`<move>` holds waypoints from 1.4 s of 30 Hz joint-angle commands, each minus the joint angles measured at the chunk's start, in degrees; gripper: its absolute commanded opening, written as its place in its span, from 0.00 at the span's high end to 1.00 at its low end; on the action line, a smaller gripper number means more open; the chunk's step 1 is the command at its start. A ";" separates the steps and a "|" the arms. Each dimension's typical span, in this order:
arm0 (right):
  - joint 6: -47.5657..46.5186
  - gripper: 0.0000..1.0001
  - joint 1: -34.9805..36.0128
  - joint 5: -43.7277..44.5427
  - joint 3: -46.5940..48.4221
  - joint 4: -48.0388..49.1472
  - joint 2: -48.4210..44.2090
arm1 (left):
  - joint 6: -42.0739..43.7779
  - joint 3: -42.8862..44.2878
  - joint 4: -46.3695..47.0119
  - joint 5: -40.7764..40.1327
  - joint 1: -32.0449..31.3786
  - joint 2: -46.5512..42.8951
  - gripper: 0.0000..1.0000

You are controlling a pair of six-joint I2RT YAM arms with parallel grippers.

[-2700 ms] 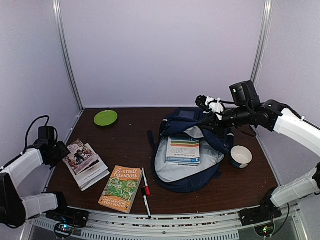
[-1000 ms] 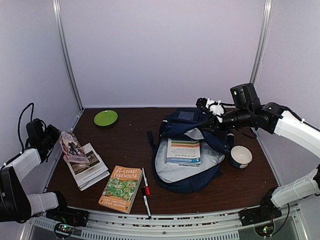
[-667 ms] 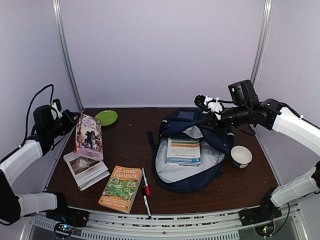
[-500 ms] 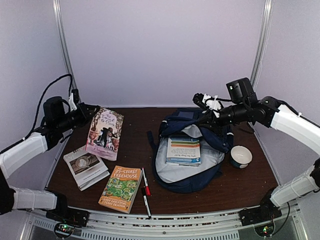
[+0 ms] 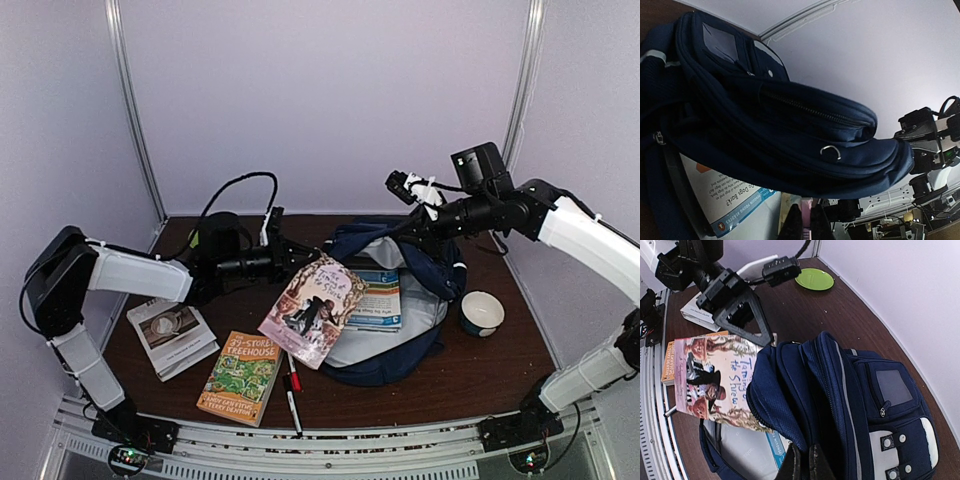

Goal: Pack the student bag
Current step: Place the book in the largest pocket of the bag.

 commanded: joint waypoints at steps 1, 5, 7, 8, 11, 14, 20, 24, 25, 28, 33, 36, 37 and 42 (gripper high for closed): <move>1.99 1.00 -0.77 0.81 3.67 2.91 -0.69 | -4.21 4.96 11.11 -0.83 -3.44 5.25 1.00; 2.37 1.00 -0.86 0.76 4.98 2.24 -0.46 | -5.09 6.83 12.12 -3.27 -6.80 9.37 1.00; 3.05 1.00 -0.84 0.66 4.93 2.60 -0.55 | -7.17 8.02 11.62 -4.50 -8.19 11.81 1.00; 3.16 1.00 -0.86 0.52 4.75 2.70 -0.55 | -7.95 8.40 11.28 -5.59 -8.79 13.10 1.00; 3.36 1.00 -0.86 -0.18 4.05 3.00 -0.89 | -11.18 8.66 11.83 -9.90 -9.27 16.99 1.00; 2.92 1.00 -0.86 -1.41 3.66 2.39 -1.31 | -12.69 9.23 10.19 -14.71 -8.75 20.25 1.00; 2.18 1.00 -0.69 -3.76 1.70 1.28 -3.43 | -12.84 14.71 8.20 -19.27 -7.12 24.69 1.00; 1.63 1.00 -0.68 -2.47 1.03 1.13 -3.96 | -8.34 20.52 -1.76 -23.41 -6.88 25.64 0.95; 1.61 1.00 -0.68 -2.41 1.03 1.10 -4.04 | -6.99 21.08 -4.12 -24.48 -6.65 25.49 0.88; 1.66 1.00 -0.68 -2.43 0.85 1.11 -4.28 | -5.94 21.24 -10.80 -26.61 -6.38 23.91 0.69; 1.34 1.00 -0.68 -2.57 0.58 1.15 -4.33 | -1.00 19.25 -20.38 -27.62 -6.48 19.45 0.52; 1.26 1.00 -0.68 -2.82 0.58 1.19 -4.14 | 1.87 15.88 -23.62 -29.01 -6.45 14.49 0.47; 1.24 1.00 -0.68 -2.84 0.56 1.27 -4.07 | 3.70 15.22 -25.31 -29.22 -6.47 12.85 0.38; 1.26 1.00 -0.68 -2.92 0.28 1.44 -4.15 | 16.59 14.96 -39.86 -31.50 -7.60 6.40 0.02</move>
